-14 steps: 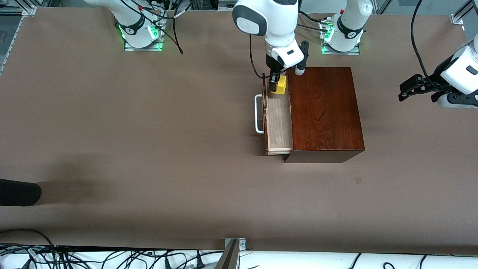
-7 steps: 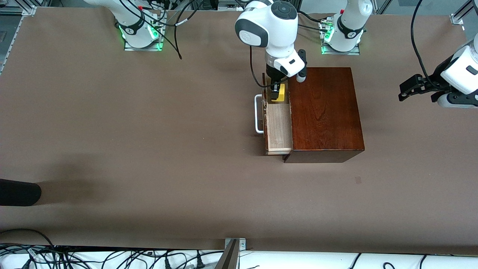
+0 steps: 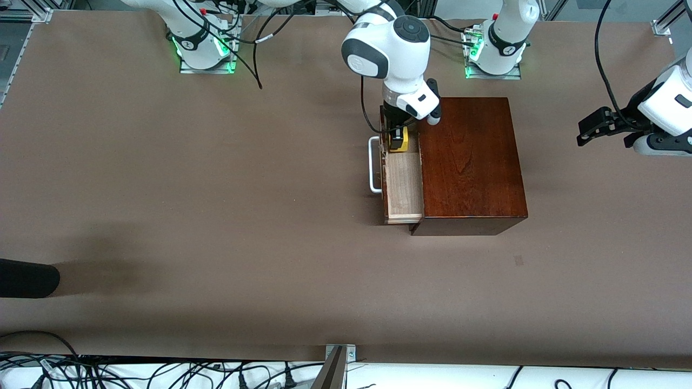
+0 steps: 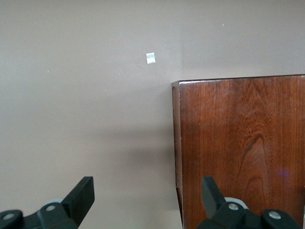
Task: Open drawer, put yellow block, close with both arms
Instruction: 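Lower the cube into the drawer and open the right gripper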
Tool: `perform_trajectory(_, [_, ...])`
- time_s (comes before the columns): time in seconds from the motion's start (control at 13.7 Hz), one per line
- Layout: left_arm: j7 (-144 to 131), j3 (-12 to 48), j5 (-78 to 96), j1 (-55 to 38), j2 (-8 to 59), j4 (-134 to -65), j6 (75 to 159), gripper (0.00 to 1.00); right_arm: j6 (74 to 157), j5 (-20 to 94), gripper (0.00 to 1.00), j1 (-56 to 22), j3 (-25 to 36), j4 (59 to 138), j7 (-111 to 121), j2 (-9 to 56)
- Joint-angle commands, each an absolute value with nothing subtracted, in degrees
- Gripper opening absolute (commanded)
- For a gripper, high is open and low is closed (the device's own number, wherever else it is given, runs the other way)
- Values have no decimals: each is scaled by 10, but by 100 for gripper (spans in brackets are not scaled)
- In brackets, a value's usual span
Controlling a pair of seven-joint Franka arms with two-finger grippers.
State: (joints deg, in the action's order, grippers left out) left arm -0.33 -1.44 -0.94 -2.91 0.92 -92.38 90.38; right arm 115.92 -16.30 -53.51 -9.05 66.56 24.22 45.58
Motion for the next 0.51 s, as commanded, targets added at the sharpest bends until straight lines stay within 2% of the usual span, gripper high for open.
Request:
perform_trajectory(0.0, [5, -15, 10, -27, -1, -925, 897, 100, 1156, -178, 2, -537, -91, 648, 251, 469])
perform_trajectory(0.44, [4, -15, 10, -27, -1, -925, 896, 100, 1164, -198, 15, -540, -91, 648, 247, 483])
